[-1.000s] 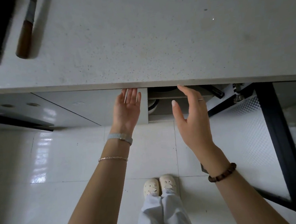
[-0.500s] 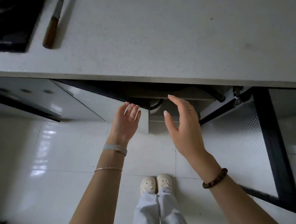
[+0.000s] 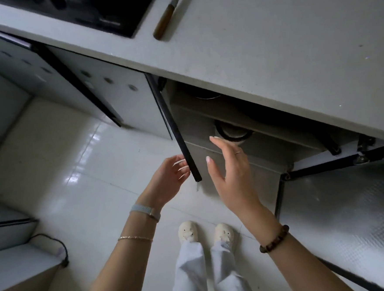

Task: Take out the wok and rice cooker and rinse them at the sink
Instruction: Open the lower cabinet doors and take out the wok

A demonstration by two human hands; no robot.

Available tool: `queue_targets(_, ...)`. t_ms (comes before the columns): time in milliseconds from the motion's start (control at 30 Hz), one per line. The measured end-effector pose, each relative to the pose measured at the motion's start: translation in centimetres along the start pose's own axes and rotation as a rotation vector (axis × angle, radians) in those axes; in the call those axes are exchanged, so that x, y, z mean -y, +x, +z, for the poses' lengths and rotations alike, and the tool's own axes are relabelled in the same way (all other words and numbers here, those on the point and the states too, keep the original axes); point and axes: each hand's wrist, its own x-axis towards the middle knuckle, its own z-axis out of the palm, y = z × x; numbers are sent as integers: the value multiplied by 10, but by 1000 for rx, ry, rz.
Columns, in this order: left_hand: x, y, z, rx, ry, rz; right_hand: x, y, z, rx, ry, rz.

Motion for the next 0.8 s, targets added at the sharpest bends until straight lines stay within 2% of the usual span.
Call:
queue_targets(200,-38,-23,-64,-34,144,10,43,18,45,68,28,-59)
queue_targets(467,-121,-60,-141,-36,664,45,90,39,99,143,61,-121)
queue_targets(800,-176,-64,-172,-177,778,89,100,56,114,139,70,-31)
